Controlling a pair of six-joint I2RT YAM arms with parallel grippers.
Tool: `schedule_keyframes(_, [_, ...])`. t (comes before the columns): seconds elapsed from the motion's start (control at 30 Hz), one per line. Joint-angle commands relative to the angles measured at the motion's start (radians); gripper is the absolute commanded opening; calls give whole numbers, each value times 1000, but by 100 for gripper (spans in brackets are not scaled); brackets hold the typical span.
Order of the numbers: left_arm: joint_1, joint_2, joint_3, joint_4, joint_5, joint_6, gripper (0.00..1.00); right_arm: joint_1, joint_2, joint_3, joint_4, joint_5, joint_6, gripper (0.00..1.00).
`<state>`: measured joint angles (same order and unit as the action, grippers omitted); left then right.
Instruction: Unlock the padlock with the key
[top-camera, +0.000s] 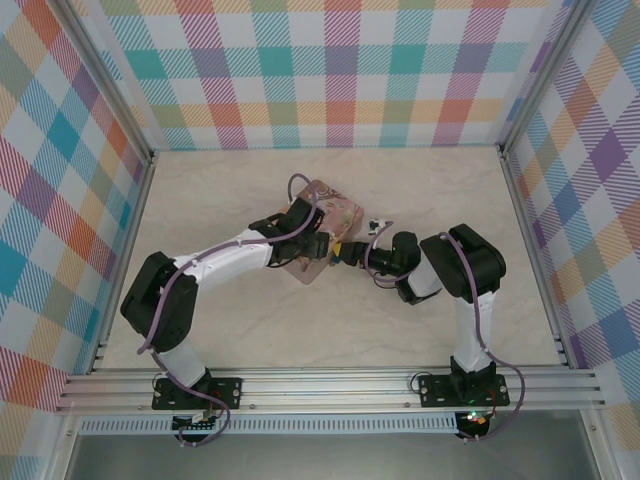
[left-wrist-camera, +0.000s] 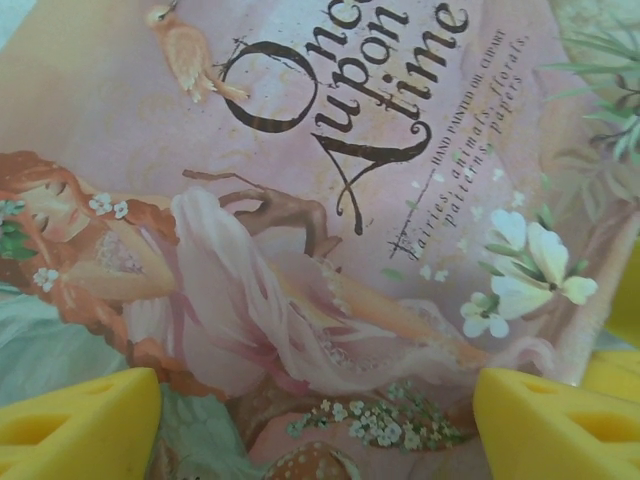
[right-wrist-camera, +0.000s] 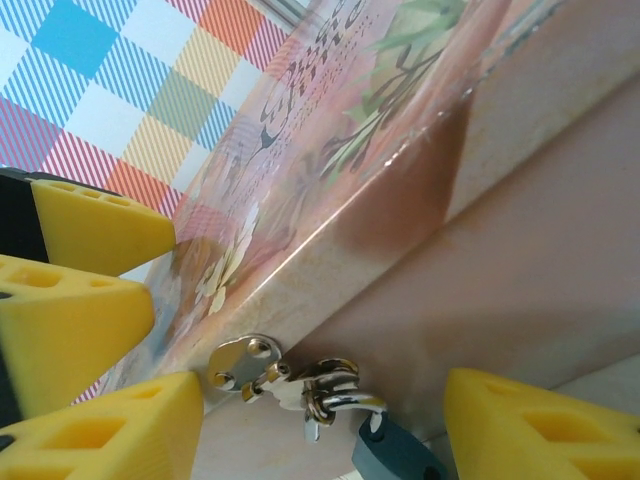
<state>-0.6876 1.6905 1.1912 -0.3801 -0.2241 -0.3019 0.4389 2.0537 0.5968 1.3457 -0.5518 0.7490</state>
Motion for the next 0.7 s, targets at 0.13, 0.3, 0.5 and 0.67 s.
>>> schedule_keyframes(0.13, [56,-114,1,-100,61,-21,85,15,26,24,27,-23,8,65])
schedule_keyframes(0.3, [102,-129,-37,-123,43,-24,85,24,40,31,61,-41,27,66])
schedule_keyframes(0.5, [164,-113,-100,-103,55,-31,84,32,27,34,61,-66,18,70])
schedule_keyframes(0.67, [178,-71,-116,-95,39,-27,84,40,22,47,61,-78,24,69])
